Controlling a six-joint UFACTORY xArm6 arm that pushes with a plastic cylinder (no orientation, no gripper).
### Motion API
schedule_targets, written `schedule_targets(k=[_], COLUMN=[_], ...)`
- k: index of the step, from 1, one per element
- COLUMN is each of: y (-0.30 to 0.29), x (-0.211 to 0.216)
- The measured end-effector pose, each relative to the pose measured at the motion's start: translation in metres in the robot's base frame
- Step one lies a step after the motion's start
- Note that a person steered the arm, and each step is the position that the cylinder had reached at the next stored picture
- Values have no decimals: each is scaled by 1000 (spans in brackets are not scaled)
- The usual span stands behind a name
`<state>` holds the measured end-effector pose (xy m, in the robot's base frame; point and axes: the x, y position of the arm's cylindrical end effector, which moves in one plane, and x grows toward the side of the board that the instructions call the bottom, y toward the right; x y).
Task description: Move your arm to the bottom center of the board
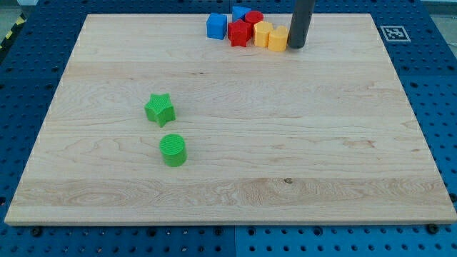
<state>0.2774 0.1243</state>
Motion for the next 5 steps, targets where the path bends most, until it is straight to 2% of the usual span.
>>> schedule_targets(k=[1,2,4,5], y=[0,7,67,67], x=[-3,33,218,308])
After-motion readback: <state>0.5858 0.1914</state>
